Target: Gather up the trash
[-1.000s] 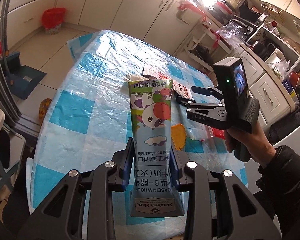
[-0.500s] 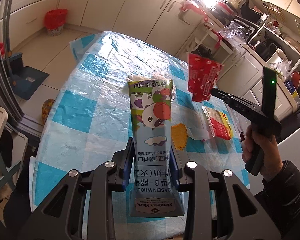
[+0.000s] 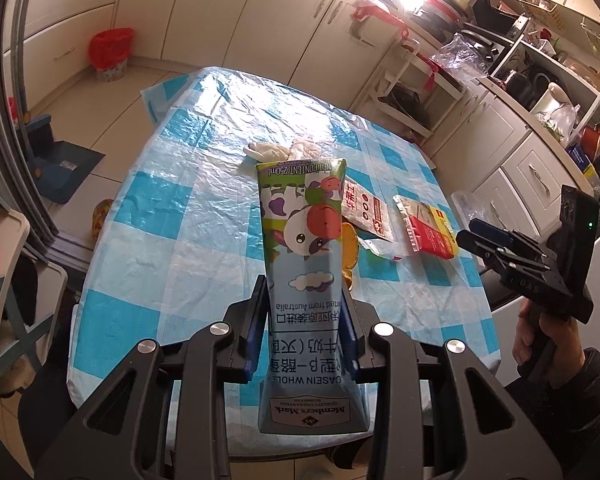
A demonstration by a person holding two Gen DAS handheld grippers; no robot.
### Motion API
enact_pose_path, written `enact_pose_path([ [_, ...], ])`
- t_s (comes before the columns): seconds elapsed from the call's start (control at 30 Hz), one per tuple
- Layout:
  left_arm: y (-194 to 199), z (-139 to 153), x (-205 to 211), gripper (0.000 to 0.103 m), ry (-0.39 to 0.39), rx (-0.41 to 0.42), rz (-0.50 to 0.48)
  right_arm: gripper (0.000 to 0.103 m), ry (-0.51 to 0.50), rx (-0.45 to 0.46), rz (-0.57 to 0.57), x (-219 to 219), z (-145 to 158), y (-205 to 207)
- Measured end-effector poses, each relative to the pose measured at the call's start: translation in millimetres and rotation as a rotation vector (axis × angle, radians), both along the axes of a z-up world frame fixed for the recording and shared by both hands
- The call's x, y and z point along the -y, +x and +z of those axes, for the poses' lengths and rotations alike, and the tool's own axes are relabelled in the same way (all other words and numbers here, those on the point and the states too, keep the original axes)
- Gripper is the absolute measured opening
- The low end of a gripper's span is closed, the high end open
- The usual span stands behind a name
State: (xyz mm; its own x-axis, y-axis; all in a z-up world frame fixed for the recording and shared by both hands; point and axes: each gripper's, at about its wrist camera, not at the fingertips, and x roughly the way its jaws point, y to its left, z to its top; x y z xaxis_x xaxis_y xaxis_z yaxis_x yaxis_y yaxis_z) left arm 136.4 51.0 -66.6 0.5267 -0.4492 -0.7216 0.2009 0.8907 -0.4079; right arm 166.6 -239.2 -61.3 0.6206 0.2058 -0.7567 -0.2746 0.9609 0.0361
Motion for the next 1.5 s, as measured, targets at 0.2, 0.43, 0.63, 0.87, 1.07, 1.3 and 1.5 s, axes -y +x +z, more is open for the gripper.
enact_pose_path([
  [0.2, 0, -3, -5, 0.03, -0.007, -0.008, 0.006, 0.067, -0.068, -0.023, 0.109, -40, -15, 32],
  [0.43, 7, -4, -17, 0.03, -0.035, -0.008, 0.021, 0.077, -0.074, -0.18, 0.245, -86, -47, 103],
  [0.63, 14, -8, -25, 0.03, -0.058, -0.018, 0.036, 0.049, -0.068, -0.254, 0.242, -87, -71, 123],
  [0.87, 13, -7, -19, 0.03, -0.052, -0.014, 0.033, 0.001, -0.045, -0.231, 0.235, -76, -63, 108],
  [1.07, 10, -6, -17, 0.03, -0.041, -0.017, 0.028, 0.055, 0.025, -0.245, 0.222, -68, -51, 102],
  [1.3, 12, -4, -20, 0.03, -0.054, -0.013, 0.029, 0.092, -0.122, -0.194, 0.287, -99, -51, 113],
  [1.5, 14, -7, -26, 0.03, -0.069, -0.016, 0.041, 0.092, -0.27, -0.261, 0.399, -126, -74, 128],
])
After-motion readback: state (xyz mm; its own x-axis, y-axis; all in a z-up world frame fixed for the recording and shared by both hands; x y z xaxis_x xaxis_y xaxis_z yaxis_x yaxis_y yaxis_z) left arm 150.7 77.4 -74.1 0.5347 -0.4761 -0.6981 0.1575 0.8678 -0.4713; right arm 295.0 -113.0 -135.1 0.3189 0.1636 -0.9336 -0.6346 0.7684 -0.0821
